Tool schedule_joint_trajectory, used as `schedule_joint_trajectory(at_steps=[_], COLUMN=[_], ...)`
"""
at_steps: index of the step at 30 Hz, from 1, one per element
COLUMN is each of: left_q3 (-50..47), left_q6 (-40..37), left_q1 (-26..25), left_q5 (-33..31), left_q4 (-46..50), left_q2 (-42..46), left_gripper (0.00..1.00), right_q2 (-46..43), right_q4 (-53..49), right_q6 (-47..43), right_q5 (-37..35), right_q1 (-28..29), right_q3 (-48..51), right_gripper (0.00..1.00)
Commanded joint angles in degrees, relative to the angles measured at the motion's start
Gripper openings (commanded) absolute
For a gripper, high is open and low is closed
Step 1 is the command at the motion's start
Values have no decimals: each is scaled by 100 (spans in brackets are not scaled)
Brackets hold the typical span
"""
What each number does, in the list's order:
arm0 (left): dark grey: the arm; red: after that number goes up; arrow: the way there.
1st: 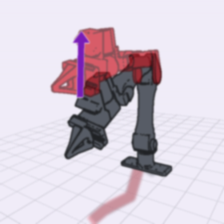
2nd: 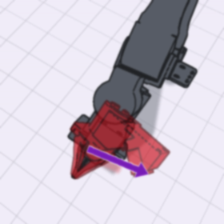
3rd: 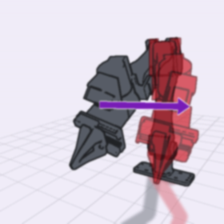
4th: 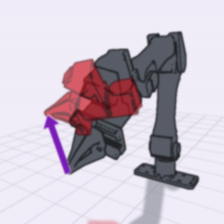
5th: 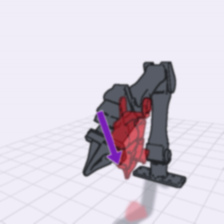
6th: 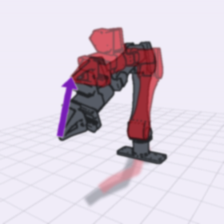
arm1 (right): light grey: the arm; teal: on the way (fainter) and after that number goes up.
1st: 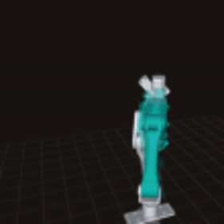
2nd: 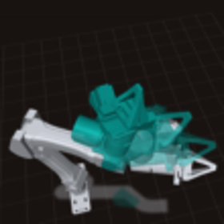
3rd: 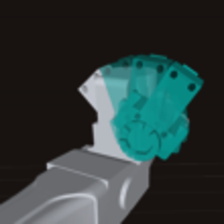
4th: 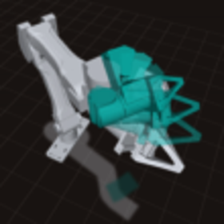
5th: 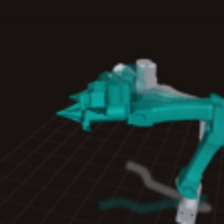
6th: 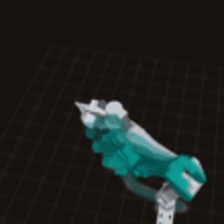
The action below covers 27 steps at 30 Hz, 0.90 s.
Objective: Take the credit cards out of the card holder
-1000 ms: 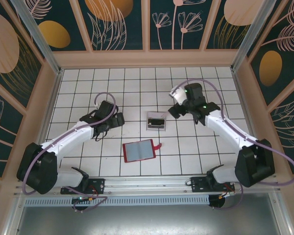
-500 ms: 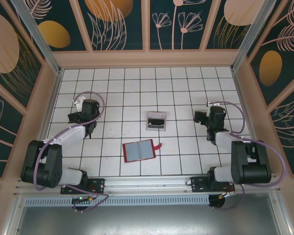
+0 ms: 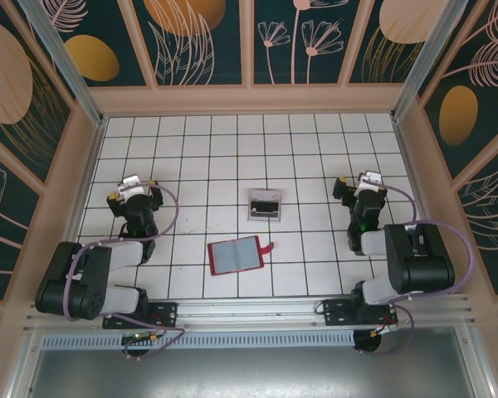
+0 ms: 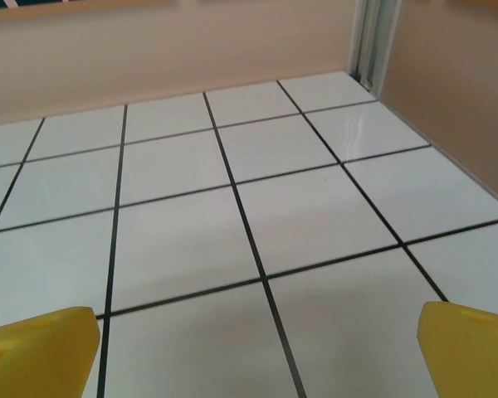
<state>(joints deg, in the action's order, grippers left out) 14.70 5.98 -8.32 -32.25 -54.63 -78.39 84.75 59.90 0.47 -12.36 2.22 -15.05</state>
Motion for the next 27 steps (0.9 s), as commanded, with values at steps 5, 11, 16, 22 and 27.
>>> schedule_joint_trajectory(at_steps=[5, 11, 16, 22, 27], left_q3=[-12, -126, -171, -187, -214], left_q6=[-29, -135, -191, -186, -192], left_q1=[429, 575, 583, 585, 585], left_q5=[1017, 1748, 1880, 1871, 1871], left_q4=[-1445, -1816, -1944, -1990, -2029], left_q2=[-585, -791, -886, -887, -869], left_gripper=[99, 99, 99, 99, 99], right_q2=[108, 354, 325, 335, 340], right_q4=[504, 1404, 1322, 1368, 1383], right_q6=[182, 192, 216, 173, 175], right_q5=[128, 387, 399, 356, 348], right_q1=[-166, -256, -266, -224, -222], right_q3=[-105, 282, 276, 275, 291], right_gripper=[99, 99, 99, 99, 99])
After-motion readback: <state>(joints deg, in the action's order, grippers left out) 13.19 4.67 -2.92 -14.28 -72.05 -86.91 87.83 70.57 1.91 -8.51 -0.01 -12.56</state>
